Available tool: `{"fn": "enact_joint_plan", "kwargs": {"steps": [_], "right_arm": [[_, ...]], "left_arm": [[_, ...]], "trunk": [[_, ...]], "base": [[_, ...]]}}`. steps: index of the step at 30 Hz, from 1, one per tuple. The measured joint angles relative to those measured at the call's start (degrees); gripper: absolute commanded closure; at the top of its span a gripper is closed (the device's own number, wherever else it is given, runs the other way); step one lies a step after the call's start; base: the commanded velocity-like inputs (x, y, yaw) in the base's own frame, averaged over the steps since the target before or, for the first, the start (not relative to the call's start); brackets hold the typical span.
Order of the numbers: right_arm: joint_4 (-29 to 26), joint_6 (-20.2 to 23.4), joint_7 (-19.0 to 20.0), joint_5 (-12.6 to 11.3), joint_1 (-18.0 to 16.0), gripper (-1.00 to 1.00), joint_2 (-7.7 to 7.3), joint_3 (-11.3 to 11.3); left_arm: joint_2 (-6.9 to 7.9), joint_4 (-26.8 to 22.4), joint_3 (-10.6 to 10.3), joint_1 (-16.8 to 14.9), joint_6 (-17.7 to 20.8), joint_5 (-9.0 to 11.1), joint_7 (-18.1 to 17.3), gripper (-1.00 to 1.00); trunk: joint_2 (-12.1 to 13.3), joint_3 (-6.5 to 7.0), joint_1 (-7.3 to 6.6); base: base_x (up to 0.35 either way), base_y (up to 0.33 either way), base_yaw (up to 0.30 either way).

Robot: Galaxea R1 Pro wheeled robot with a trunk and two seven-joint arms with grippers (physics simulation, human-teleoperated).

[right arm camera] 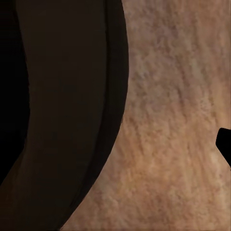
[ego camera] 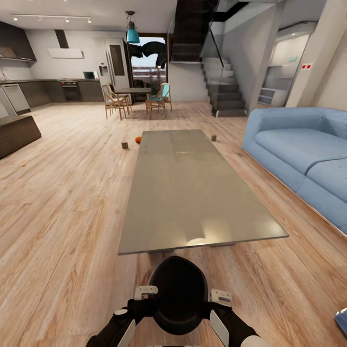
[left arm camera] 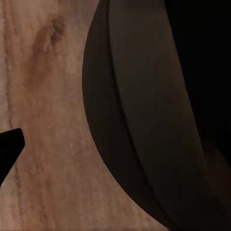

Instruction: Place each of the two pumpkins and all three candles from the living room inside a cabinet in the living room (use any cabinet), then make sure every cabinet is closed, and position the cauldron so it is next to a table in the living room.

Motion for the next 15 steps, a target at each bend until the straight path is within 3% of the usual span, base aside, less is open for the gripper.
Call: {"fn": "enact_joint_plan", "kwargs": {"steps": [15], "right_arm": [[0.13,0.11,-0.12,0.12,0.01,-1.0,0.0,-0.05]], "left_arm": [[0.0,0.01,-0.01,0.0,0.02,0.0,-0.02,-1.0]], "trunk": [[0.2,3.32,-0.39]], "base": [[0.0,0.0,0.0]]}}
